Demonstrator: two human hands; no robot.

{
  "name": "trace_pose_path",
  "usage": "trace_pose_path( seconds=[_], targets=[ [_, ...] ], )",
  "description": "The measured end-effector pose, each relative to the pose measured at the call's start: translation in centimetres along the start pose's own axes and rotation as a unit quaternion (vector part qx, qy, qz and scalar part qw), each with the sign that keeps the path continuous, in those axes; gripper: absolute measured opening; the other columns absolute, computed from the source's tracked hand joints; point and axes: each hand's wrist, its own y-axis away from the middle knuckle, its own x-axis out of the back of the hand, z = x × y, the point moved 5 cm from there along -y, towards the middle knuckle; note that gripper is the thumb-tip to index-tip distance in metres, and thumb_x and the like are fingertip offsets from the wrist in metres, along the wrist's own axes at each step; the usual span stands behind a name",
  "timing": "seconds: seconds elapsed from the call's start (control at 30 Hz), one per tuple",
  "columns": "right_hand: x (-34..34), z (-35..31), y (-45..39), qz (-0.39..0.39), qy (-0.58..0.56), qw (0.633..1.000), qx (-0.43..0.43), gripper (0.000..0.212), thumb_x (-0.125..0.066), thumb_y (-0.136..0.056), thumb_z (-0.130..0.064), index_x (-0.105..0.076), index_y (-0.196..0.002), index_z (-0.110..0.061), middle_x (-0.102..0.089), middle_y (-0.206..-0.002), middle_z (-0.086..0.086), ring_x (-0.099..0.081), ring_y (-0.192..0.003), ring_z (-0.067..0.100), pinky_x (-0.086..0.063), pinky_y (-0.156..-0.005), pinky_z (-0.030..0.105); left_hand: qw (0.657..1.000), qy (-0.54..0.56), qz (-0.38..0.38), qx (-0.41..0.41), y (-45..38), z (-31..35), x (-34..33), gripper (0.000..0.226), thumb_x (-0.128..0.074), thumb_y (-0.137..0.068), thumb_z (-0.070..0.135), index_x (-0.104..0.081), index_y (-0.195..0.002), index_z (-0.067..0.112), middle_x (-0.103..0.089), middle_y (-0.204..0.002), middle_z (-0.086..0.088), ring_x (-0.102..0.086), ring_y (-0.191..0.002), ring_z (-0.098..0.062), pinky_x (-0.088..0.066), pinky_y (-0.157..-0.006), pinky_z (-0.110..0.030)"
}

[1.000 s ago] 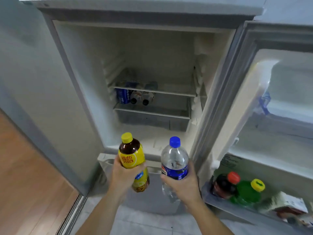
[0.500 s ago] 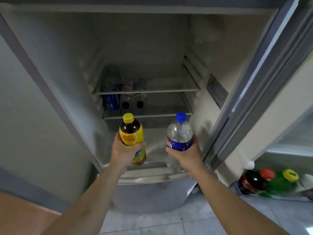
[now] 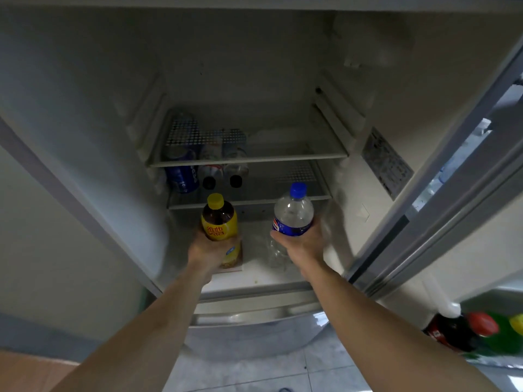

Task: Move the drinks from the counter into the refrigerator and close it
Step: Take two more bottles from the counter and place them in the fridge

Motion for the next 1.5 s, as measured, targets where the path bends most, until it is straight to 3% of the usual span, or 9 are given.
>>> trace_pose_path(
  seconds=[0.37,0.47,0.6,0.7,0.83,1.07,1.27,1.37,1.5],
  targets=[
    [0.0,-1.5,-1.7,-0.074,0.003,0.997,-0.011,0.095,-0.089,-0.05,-0.059,-0.039,-0.127,-0.038,-0.055,-0.119,-0.014,-0.059,-0.102,0.005,-0.05,-0.082,0.021,0.998,-0.055,-0.029,-0.022,-0.5,3.1,-0.1,0.1,-0.081,-0.07,0.053,-0.02,-0.146,0.034,-0.054,-0.129,0.001,-0.053,-0.124,-0.031,-0.045,-0.098,-0.04],
    [0.3,-5.2,-2.5,-0.081,0.037,0.995,-0.041,0.086,-0.06,-0.048,-0.092,-0.05,-0.119,-0.044,-0.06,-0.115,-0.01,-0.058,-0.09,0.003,-0.049,-0.072,0.025,0.998,-0.055,-0.036,-0.012,-0.4,6.4,0.3,0.086,-0.065,-0.069,0.076,-0.034,-0.139,0.039,-0.054,-0.121,0.004,-0.056,-0.119,-0.031,-0.051,-0.09,-0.04],
    [0.2,-8.2,-3.2,-0.116,0.11,0.977,-0.142,0.136,-0.042,-0.035,-0.107,-0.033,-0.148,-0.034,-0.042,-0.149,0.005,-0.051,-0.124,0.034,-0.053,-0.086,0.051,0.99,-0.076,-0.095,0.064,-0.5,9.1,0.1,0.103,-0.05,-0.059,0.092,-0.043,-0.14,0.029,-0.053,-0.135,-0.004,-0.057,-0.116,-0.035,-0.055,-0.057,-0.036],
    [0.0,-8.6,-2.7,-0.118,0.091,0.975,-0.164,0.084,-0.067,-0.051,-0.08,-0.043,-0.123,-0.042,-0.045,-0.139,0.005,-0.054,-0.103,0.034,-0.057,-0.056,0.049,0.991,-0.058,-0.1,0.066,-0.6,9.2,-0.1,0.069,-0.055,-0.084,0.067,-0.043,-0.141,0.028,-0.049,-0.142,-0.006,-0.055,-0.117,-0.034,-0.059,-0.061,-0.045],
    [0.7,-7.5,-1.2,-0.087,0.067,0.985,-0.13,0.034,-0.065,-0.066,-0.052,-0.042,-0.088,-0.043,-0.054,-0.102,-0.004,-0.055,-0.083,0.024,-0.06,-0.059,0.053,0.995,-0.023,-0.079,0.057,1.0,8.0,0.4,0.043,-0.054,-0.089,0.05,-0.05,-0.127,0.028,-0.051,-0.126,-0.009,-0.056,-0.097,-0.032,-0.059,-0.05,-0.043],
    [2.3,-7.0,5.3,0.005,0.084,0.996,-0.005,0.05,-0.052,-0.073,-0.079,-0.049,-0.099,-0.037,-0.063,-0.093,-0.004,-0.063,-0.081,0.016,-0.059,-0.076,0.043,0.994,0.11,-0.017,-0.012,6.8,5.0,1.6,0.02,-0.058,-0.081,0.028,-0.068,-0.093,0.041,-0.061,-0.107,0.0,-0.061,-0.094,-0.024,-0.062,-0.058,-0.043],
    [2.5,-3.5,11.1,0.056,-0.092,0.993,-0.045,0.041,-0.073,-0.086,-0.031,-0.051,-0.12,-0.037,-0.048,-0.13,-0.001,-0.055,-0.1,0.005,-0.044,-0.082,0.019,0.993,0.102,0.0,-0.065,11.0,0.5,1.3,0.036,-0.064,-0.085,0.015,-0.064,-0.108,0.043,-0.053,-0.126,-0.001,-0.058,-0.109,-0.025,-0.058,-0.086,-0.051],
    [2.6,-1.4,13.8,0.074,-0.185,0.974,-0.103,0.06,-0.073,-0.085,-0.018,-0.047,-0.135,-0.039,-0.049,-0.134,-0.001,-0.056,-0.113,0.016,-0.048,-0.094,0.028,0.991,0.126,-0.023,-0.035,12.6,-1.4,0.6,0.044,-0.068,-0.087,0.014,-0.057,-0.113,0.047,-0.052,-0.128,-0.006,-0.059,-0.11,-0.027,-0.055,-0.091,-0.05],
    [2.6,0.7,16.1,0.011,-0.337,0.92,-0.201,0.083,-0.069,-0.084,0.005,-0.035,-0.139,-0.046,-0.055,-0.124,0.009,-0.065,-0.102,0.031,-0.06,-0.063,0.034,0.955,0.269,-0.098,0.075,14.8,-3.9,-1.2,0.06,-0.067,-0.088,0.0,-0.044,-0.132,0.035,-0.061,-0.113,-0.011,-0.066,-0.091,-0.029,-0.06,-0.069,-0.04]
  ],
)
